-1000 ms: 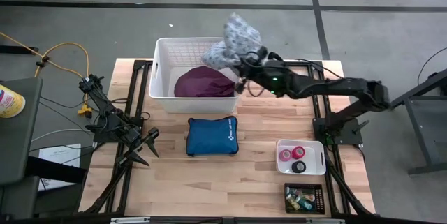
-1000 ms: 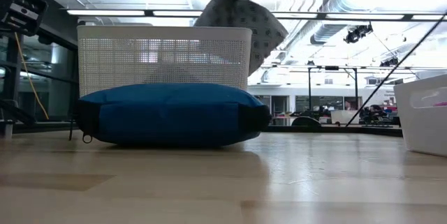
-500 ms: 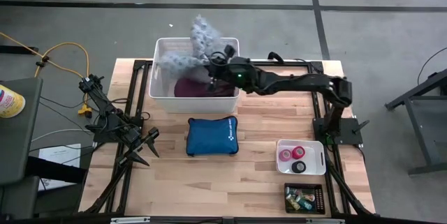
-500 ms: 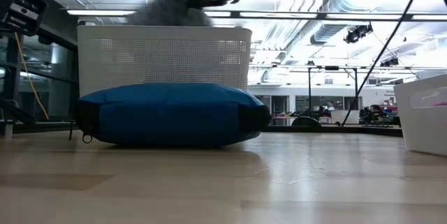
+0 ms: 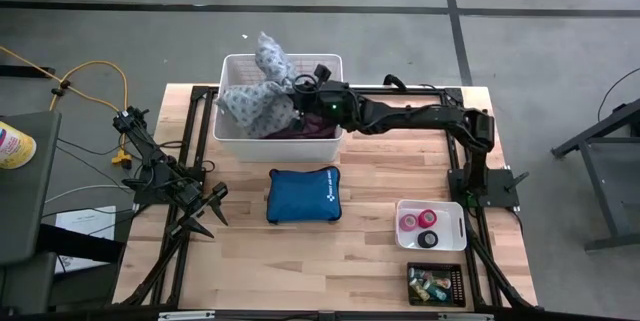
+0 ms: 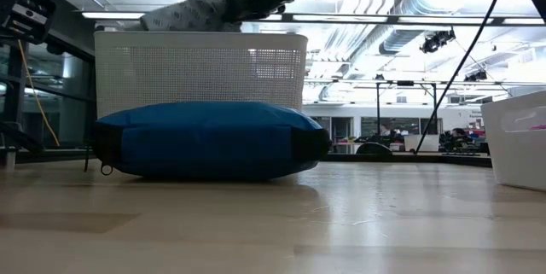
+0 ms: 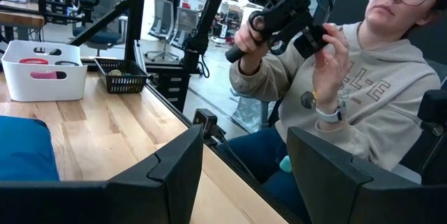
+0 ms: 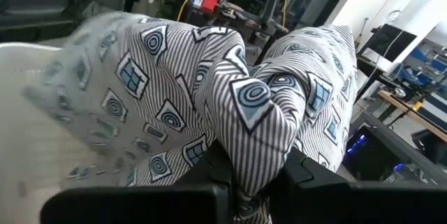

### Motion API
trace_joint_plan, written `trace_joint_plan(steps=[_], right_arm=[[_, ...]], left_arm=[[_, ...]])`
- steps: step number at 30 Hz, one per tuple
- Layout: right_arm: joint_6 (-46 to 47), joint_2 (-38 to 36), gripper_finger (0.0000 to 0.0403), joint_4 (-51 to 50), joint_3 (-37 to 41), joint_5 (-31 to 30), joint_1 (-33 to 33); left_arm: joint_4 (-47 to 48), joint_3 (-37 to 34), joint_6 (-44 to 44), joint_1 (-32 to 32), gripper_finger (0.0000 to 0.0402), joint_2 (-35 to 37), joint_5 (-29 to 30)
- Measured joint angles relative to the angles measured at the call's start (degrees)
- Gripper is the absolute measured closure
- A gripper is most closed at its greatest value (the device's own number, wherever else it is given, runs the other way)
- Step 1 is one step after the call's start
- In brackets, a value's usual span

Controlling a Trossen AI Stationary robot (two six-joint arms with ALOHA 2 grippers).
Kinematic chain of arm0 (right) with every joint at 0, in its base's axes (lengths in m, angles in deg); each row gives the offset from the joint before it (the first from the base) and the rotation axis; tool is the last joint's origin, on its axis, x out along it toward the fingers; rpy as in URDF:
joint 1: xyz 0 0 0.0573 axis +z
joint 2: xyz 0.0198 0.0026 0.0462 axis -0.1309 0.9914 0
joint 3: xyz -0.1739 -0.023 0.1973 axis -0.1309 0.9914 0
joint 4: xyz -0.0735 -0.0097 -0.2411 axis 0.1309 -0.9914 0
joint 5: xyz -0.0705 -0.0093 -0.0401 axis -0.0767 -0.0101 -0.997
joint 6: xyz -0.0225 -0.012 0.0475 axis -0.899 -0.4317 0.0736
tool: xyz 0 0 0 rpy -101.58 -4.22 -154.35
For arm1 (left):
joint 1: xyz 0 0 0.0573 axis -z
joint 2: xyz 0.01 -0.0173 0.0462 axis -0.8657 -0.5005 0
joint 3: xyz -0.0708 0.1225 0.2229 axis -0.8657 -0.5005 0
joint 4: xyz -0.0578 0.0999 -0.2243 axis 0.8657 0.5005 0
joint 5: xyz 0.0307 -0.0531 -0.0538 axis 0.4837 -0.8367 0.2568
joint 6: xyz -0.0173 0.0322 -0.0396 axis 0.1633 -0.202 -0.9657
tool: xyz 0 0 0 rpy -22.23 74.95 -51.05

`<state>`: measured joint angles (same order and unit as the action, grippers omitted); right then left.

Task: Pick & Place Medicine items
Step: Put the blue patterned patient gown into the white laundry bin

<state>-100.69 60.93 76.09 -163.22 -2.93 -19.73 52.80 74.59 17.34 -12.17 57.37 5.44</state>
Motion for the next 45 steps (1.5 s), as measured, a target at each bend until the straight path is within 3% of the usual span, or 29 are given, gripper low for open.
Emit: trace_joint_plan(steps=[9,17,25,41,45], right_arm=[[1.6,0.0,0.0370,-13.1,0.0,-4.1,-0.5],[7.5,0.0,0.0370,-27.4,0.0,-1.8,-2.6],[10.6,4.2,0.0370,-28.2,-0.1,3.0,-4.5],[10.6,5.4,0.0369,-28.1,0.0,3.2,-5.2],[10.6,5.4,0.0352,-28.1,0.1,3.2,-5.2]], left_arm=[[0.0,0.0,0.0,0.0,0.0199,0.0,0.0],[0.0,0.0,0.0,0.0,0.0199,0.0,0.0],[0.0,0.0,0.0,0.0,0.0199,0.0,0.0],[0.0,0.0,0.0,0.0,0.0199,0.0,0.0],[0.0,0.0,0.0,0.0,0.0199,0.0,0.0]])
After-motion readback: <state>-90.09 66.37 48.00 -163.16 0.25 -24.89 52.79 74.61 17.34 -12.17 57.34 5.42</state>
